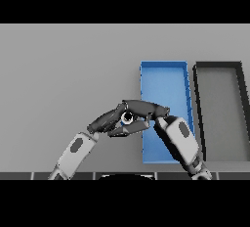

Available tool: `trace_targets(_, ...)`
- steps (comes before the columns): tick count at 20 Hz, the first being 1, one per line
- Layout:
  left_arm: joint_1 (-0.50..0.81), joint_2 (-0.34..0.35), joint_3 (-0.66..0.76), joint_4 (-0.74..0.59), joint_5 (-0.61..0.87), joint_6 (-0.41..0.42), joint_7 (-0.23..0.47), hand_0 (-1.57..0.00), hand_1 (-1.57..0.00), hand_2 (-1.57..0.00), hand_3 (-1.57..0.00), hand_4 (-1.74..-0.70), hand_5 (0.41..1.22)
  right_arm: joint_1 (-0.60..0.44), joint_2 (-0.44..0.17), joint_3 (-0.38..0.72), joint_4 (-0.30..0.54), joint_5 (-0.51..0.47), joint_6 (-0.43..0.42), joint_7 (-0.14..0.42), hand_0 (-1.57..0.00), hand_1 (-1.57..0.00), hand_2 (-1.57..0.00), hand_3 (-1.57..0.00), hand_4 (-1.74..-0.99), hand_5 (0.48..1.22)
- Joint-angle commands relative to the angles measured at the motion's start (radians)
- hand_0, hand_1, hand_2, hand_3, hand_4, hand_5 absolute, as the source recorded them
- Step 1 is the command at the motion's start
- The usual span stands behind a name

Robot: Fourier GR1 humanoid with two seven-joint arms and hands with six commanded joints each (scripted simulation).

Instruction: Pick up the blue pipe and place it into the blue bin.

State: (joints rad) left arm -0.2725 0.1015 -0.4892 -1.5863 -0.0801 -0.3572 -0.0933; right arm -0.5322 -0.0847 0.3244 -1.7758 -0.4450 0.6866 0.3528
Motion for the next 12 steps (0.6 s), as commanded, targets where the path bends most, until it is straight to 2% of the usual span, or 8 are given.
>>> trace_targets(1, 0.006, -0.003, -0.008, -0.003, -0.022, 0.003, -0.005, -0.43, -0.41, -0.39, -0.39, -1.07, 1.150, -0.006, 0.002, -0.010, 0.000, 0.007, 0.001, 0.013, -1.56, -1.56, -1.56, -1.56, -1.487, 1.211)
trace_targets(3, 0.004, -0.007, -0.006, 0.000, -0.061, 0.017, 0.017, -0.27, -0.26, -0.25, -0.25, -0.95, 0.972, 0.010, 0.020, -0.020, 0.005, 0.021, 0.022, -0.009, -1.57, -1.57, -1.57, -1.56, -1.488, 1.214)
trace_targets(4, 0.006, -0.007, -0.004, 0.013, -0.064, 0.019, 0.041, -0.22, -0.21, -0.20, -0.20, -0.92, 0.899, 0.005, 0.025, -0.025, -0.002, 0.018, 0.020, -0.026, -1.57, -1.57, -1.57, -1.57, -1.488, 1.216)
trace_targets(6, -0.002, -0.007, 0.005, 0.012, -0.052, 0.015, 0.059, -0.14, -0.13, -0.13, -0.13, -0.88, 0.781, 0.004, 0.036, -0.024, -0.003, 0.028, 0.010, -0.023, -1.57, -1.57, -1.57, -1.57, -1.488, 1.218)
trace_targets(8, 0.021, -0.020, 0.011, 0.013, -0.027, 0.019, 0.072, -0.09, -0.08, -0.08, -0.08, -0.87, 0.697, 0.018, 0.044, -0.027, -0.004, 0.054, 0.016, -0.037, -1.57, -1.57, -1.57, -1.57, -1.487, 1.219)
trace_targets(10, 0.016, -0.028, 0.024, 0.031, -0.014, 0.022, 0.116, -0.06, -0.05, -0.05, -0.05, -0.88, 0.654, 0.021, 0.041, -0.039, 0.007, 0.064, 0.030, -0.062, -1.57, -1.57, -1.57, -1.57, -1.488, 1.220)
trace_targets(11, 0.022, -0.031, 0.025, 0.030, -0.011, 0.026, 0.130, -0.05, -0.04, -0.04, -0.04, -0.89, 0.639, 0.019, 0.055, -0.040, 0.013, 0.060, 0.019, -0.043, -1.57, -1.57, -1.57, -1.57, -1.488, 1.220)
trace_targets(12, 0.030, -0.035, 0.023, 0.017, -0.003, 0.027, 0.153, -0.04, -0.03, -0.03, -0.03, -0.89, 0.625, 0.026, 0.063, -0.035, 0.005, 0.014, 0.013, -0.023, -1.57, -1.57, -1.57, -1.57, -1.489, 1.220)
